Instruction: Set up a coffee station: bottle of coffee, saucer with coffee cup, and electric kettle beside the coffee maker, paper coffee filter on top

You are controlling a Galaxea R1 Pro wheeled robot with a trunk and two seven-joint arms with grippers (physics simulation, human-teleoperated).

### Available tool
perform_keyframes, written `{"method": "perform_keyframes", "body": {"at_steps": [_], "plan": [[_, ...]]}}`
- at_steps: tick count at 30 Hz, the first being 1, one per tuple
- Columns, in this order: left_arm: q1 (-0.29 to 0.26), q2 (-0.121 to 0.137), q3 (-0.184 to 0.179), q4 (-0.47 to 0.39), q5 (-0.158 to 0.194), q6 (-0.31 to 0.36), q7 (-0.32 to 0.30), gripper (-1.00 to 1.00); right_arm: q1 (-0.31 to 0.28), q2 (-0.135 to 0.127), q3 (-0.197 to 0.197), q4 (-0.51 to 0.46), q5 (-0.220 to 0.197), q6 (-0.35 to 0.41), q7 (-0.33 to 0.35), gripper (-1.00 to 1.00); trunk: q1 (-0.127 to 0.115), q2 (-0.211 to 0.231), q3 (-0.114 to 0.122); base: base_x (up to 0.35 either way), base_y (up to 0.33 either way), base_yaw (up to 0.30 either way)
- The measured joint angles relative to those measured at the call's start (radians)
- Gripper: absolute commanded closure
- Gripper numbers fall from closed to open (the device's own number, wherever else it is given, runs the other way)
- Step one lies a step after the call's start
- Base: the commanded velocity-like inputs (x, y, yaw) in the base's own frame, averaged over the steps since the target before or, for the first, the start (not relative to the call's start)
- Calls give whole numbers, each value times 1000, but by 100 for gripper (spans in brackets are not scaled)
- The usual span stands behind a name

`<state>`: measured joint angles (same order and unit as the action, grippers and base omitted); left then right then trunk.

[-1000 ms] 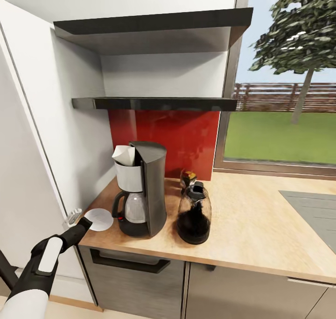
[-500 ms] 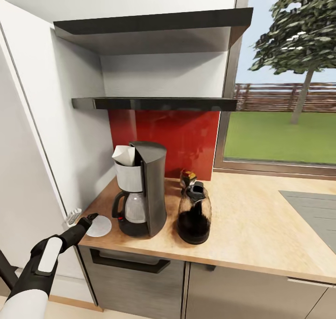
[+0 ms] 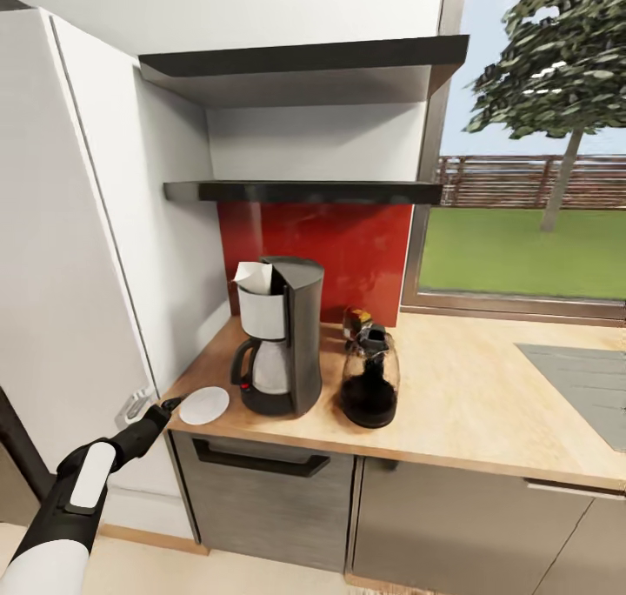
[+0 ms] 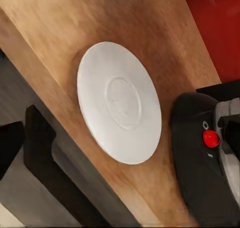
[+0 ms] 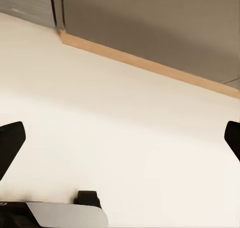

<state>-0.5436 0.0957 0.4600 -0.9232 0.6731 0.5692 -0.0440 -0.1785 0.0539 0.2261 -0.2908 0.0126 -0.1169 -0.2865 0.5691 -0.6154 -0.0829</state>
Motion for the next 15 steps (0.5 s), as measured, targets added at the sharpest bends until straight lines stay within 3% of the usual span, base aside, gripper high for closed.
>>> {"method": "perform_keyframes", "body": {"at_steps": [9,15], "plan": [[0,-3,-2,0,0,6,-2,-100,0,0,0,0,0,0,0,-100,0,0,0,-291,102,0],[50,-6,-4,7,1,7,-10,-100,0,0,0,1,0,0,0,-100,-1,0,0,-65,12,0]]}}
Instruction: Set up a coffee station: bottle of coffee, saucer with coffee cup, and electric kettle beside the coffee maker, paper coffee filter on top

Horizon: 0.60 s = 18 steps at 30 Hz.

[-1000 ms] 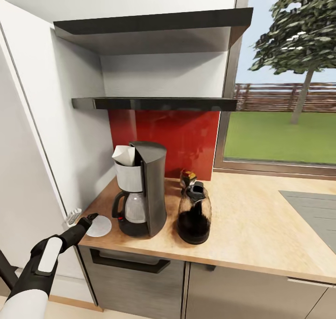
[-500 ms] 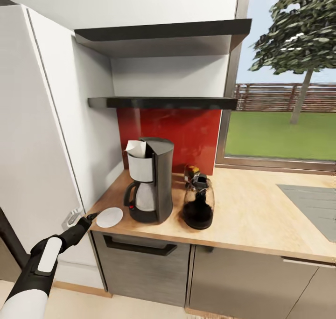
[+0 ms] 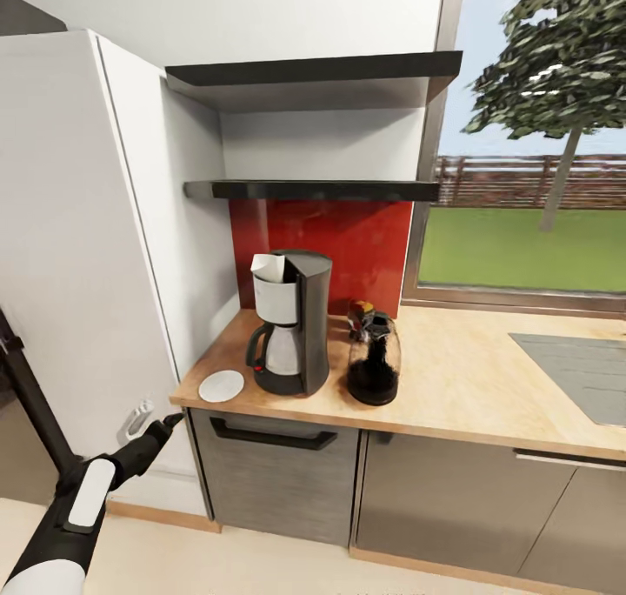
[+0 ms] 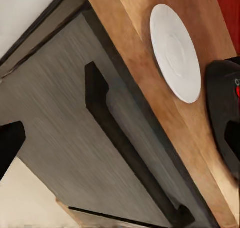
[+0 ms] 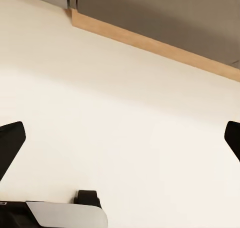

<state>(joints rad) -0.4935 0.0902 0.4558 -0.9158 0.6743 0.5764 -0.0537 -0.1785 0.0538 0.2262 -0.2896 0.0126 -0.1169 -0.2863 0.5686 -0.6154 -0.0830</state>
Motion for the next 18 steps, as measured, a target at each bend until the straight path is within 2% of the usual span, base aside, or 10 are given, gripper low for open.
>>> {"method": "perform_keyframes", "body": {"at_steps": [4,8,13,14,16,18], "plan": [[40,-3,-1,2,0,-3,-6,-100,0,0,0,0,0,0,0,-100,0,0,0,-9,2,0],[130,-4,-3,3,-6,-9,-13,-100,0,0,0,0,0,-1,0,-100,0,0,0,-1,0,0],[204,-4,-11,44,-19,-18,-13,-100,0,0,0,-1,0,-1,0,-100,0,0,0,0,0,0],[228,-3,-60,106,-74,-60,-13,-100,0,0,0,-1,0,-1,0,-100,0,0,0,0,0,0],[240,-3,-109,177,-136,-116,-13,-100,0,0,0,-1,0,-2,0,-100,0,0,0,0,0,0],[245,-4,-156,261,-208,-204,-12,-100,0,0,0,-1,0,-2,0,-100,0,0,0,0,0,0]]}}
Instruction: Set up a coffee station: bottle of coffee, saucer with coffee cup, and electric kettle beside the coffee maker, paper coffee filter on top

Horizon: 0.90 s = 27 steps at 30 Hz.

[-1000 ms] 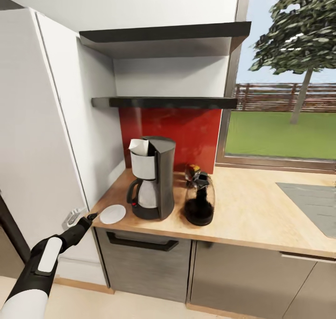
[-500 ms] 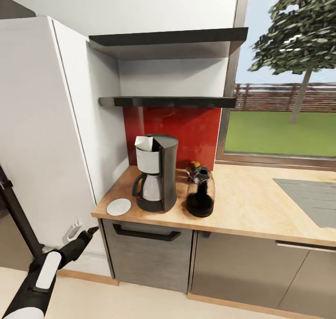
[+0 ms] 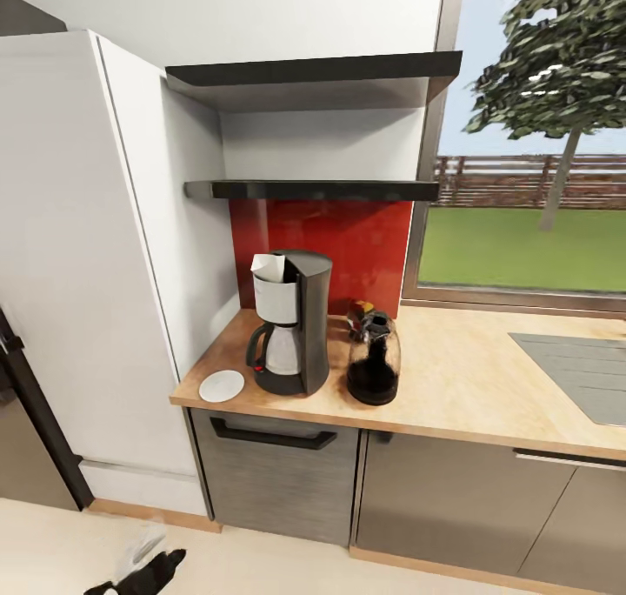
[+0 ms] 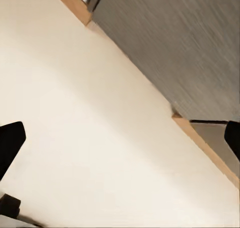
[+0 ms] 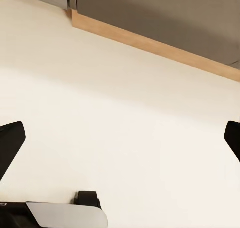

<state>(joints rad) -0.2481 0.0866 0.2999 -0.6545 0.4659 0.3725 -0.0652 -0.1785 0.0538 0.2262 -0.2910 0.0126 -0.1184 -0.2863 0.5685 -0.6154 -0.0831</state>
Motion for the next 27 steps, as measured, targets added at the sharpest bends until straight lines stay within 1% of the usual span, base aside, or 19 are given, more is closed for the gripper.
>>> {"method": "perform_keyframes", "body": {"at_steps": [1,2,3,4,5,6,7,8,9,10,11,12,14,18,20,24,25,26,27], "plan": [[1,0,-23,49,-39,-55,1,-100,0,0,0,0,0,-1,0,-100,0,0,0,0,0,0],[2,0,-34,77,-59,-85,2,-100,0,0,-1,0,0,-1,0,-100,0,0,0,0,0,0],[2,0,-55,129,-98,-144,5,-100,0,0,-1,0,0,-1,0,-100,0,0,0,0,0,0],[2,0,-65,156,-118,-175,7,-100,0,0,-1,0,0,-1,0,-100,0,0,0,0,0,0],[3,0,-86,228,-169,-258,10,-100,0,-1,-2,0,0,-1,0,-100,0,0,0,0,0,0],[3,-1,-95,274,-199,-307,12,-100,0,-1,-2,0,-1,-1,0,-100,0,0,0,0,0,0],[4,-2,-100,332,-241,-358,13,-100,0,-1,-3,0,-1,-1,0,-100,0,0,0,0,0,0],[3,-2,-101,354,-260,-372,14,-100,0,-1,-3,0,-1,-1,0,-100,0,0,0,0,0,0],[4,-3,-102,397,-313,-396,15,-100,0,-1,-3,0,-2,-1,1,-100,0,0,0,0,0,0],[4,-3,-102,411,-333,-402,16,-100,0,-1,-3,0,-2,-1,1,-100,0,0,0,0,0,0],[4,-3,-103,432,-369,-411,17,-100,0,-1,-3,0,-2,-1,1,-100,0,0,0,0,0,0],[4,-3,-104,442,-386,-414,17,-100,0,-1,-3,0,-2,-2,1,-100,0,0,0,0,0,0],[4,-4,-107,485,-447,-422,19,-100,0,-1,-3,0,-3,-2,1,-100,0,0,0,0,0,0],[5,-2,-111,559,-521,-431,20,-100,0,1,-4,-3,-4,1,1,-100,0,0,0,0,0,0],[17,0,-113,577,-538,-434,20,-100,0,8,-5,-7,-6,1,0,-100,0,0,0,0,0,0],[34,1,-114,581,-550,-435,37,-100,0,14,-6,-7,-7,2,0,-100,0,0,0,0,0,0],[39,2,-114,582,-554,-434,56,-100,0,15,-6,-7,-7,2,0,-100,0,0,0,0,0,0],[46,1,-114,582,-563,-435,113,-100,0,16,-7,-7,-7,2,0,-100,0,0,0,0,0,-254],[51,-1,-112,584,-571,-436,197,-100,0,19,-7,-8,-7,2,0,-100,0,0,0,0,0,-270]]}}
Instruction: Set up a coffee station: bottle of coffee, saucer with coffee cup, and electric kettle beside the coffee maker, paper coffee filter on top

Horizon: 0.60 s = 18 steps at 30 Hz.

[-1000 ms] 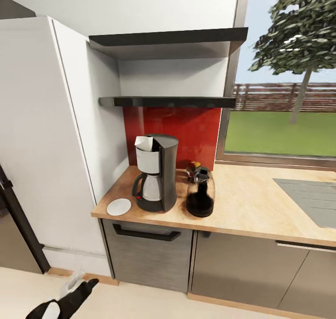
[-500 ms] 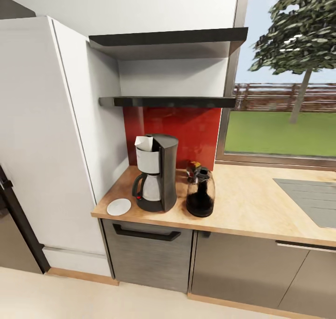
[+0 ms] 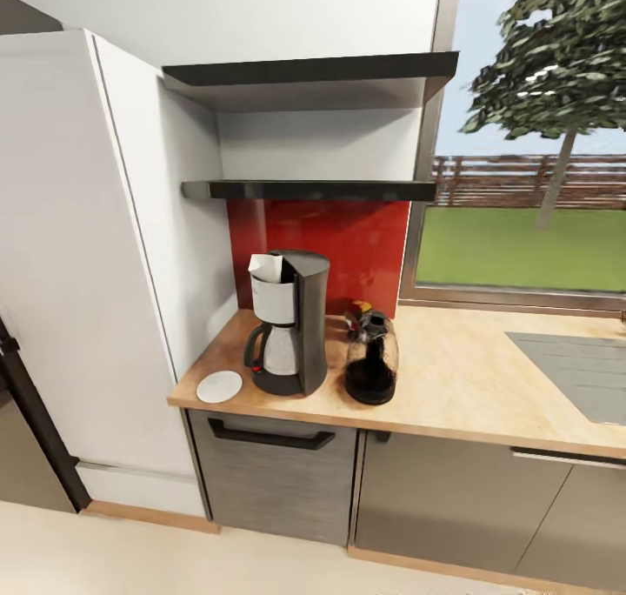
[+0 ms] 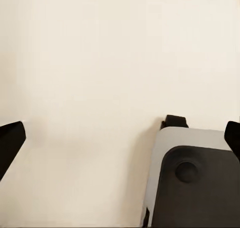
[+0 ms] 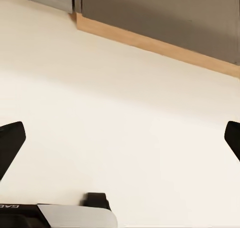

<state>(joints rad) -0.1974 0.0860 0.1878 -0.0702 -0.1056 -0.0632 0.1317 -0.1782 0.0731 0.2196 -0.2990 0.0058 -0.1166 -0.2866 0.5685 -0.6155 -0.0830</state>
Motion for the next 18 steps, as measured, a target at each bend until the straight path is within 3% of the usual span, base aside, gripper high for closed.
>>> {"method": "perform_keyframes", "body": {"at_steps": [18], "plan": [[14,-1,-1,27,-5,4,5,-100,0,2,-1,-1,-60,2,-1,-100,0,0,-3,0,-23,-296]]}}
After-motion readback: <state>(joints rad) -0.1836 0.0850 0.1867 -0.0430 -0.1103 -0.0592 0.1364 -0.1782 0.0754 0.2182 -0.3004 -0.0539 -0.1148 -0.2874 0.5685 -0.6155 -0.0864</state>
